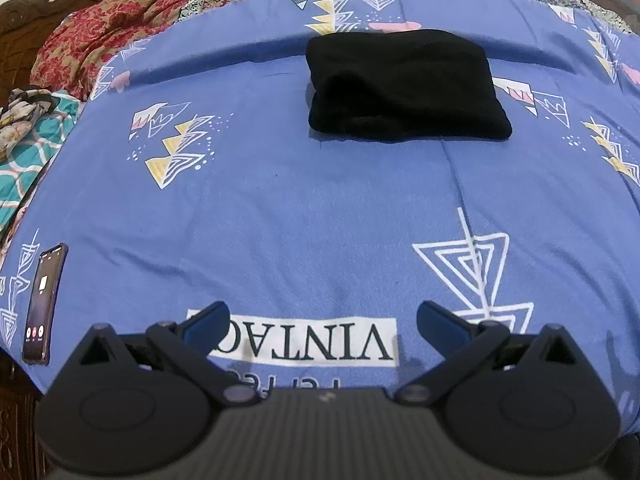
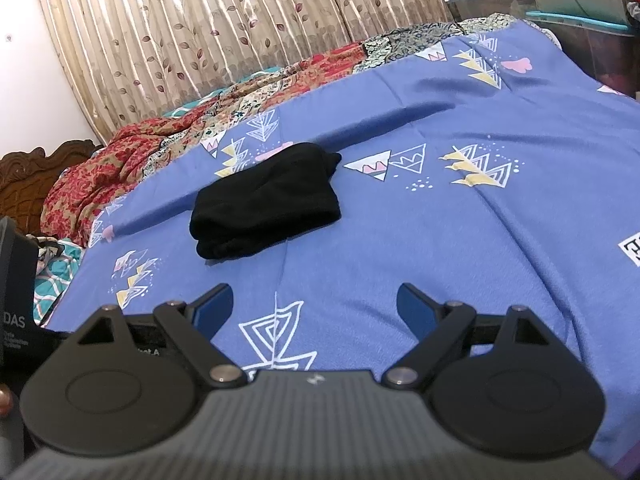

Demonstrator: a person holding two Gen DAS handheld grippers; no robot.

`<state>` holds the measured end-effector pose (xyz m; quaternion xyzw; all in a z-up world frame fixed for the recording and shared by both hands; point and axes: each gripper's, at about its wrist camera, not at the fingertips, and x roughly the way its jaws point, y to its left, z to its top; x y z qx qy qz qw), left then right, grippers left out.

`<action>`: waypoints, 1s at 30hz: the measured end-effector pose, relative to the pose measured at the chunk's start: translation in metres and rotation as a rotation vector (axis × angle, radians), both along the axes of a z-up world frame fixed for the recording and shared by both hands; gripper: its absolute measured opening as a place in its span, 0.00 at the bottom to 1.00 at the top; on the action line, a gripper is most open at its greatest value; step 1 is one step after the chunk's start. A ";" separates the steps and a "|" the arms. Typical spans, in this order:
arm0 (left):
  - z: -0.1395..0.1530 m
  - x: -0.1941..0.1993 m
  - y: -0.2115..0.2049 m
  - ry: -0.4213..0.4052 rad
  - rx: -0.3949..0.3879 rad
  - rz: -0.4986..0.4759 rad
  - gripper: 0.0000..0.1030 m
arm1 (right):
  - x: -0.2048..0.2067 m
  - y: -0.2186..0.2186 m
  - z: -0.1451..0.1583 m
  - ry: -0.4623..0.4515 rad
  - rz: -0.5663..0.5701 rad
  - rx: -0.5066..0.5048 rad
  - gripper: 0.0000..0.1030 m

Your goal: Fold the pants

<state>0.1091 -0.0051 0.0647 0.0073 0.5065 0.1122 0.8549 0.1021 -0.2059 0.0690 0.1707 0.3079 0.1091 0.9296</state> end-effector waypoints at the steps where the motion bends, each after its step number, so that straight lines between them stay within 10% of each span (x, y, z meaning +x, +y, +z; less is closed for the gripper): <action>1: 0.000 0.000 0.000 0.001 0.000 0.000 1.00 | 0.000 0.000 0.000 0.001 0.000 0.000 0.88; 30: -0.010 0.004 0.006 0.019 -0.018 0.002 1.00 | 0.003 0.002 -0.003 0.009 0.003 -0.005 0.88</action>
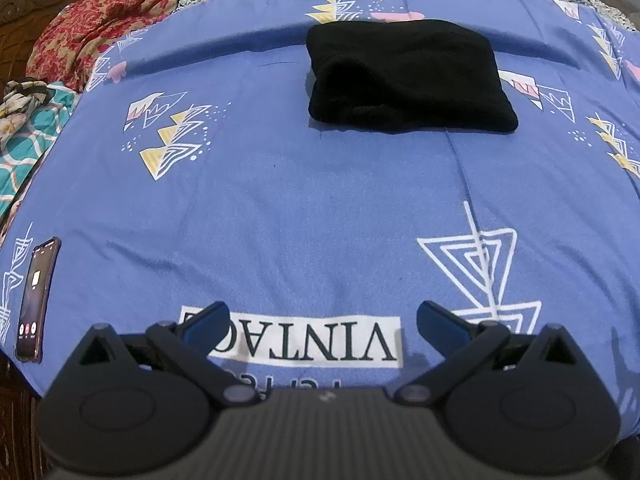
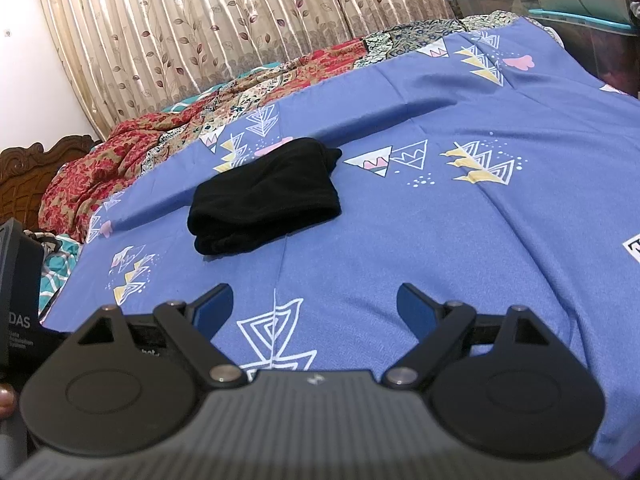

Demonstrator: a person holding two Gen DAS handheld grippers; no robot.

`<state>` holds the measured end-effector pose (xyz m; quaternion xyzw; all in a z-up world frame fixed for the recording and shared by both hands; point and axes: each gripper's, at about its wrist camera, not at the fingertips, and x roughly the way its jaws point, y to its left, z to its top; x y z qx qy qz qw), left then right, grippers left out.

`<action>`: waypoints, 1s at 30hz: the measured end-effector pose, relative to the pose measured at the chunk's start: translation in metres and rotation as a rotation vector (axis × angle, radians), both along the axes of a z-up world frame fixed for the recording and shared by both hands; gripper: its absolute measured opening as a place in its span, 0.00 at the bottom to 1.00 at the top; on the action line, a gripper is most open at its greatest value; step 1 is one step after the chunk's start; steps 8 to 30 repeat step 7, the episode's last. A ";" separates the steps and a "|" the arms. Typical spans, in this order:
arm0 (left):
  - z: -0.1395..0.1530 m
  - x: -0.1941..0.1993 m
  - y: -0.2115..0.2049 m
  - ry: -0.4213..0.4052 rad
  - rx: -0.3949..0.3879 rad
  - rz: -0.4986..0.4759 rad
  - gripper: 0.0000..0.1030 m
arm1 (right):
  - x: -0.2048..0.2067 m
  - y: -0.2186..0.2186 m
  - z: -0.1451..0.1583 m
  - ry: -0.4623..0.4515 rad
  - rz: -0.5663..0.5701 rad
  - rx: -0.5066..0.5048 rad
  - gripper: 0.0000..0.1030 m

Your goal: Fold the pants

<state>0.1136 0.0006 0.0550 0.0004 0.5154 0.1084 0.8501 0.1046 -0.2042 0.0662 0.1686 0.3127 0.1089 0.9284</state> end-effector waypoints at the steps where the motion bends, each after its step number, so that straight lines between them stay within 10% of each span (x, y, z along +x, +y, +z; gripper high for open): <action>1: 0.000 0.000 0.000 -0.002 -0.005 -0.005 1.00 | 0.000 0.000 0.000 0.000 0.000 -0.001 0.88; 30: 0.001 0.000 -0.004 -0.027 -0.030 -0.054 1.00 | 0.002 0.002 -0.001 -0.003 0.008 -0.005 0.88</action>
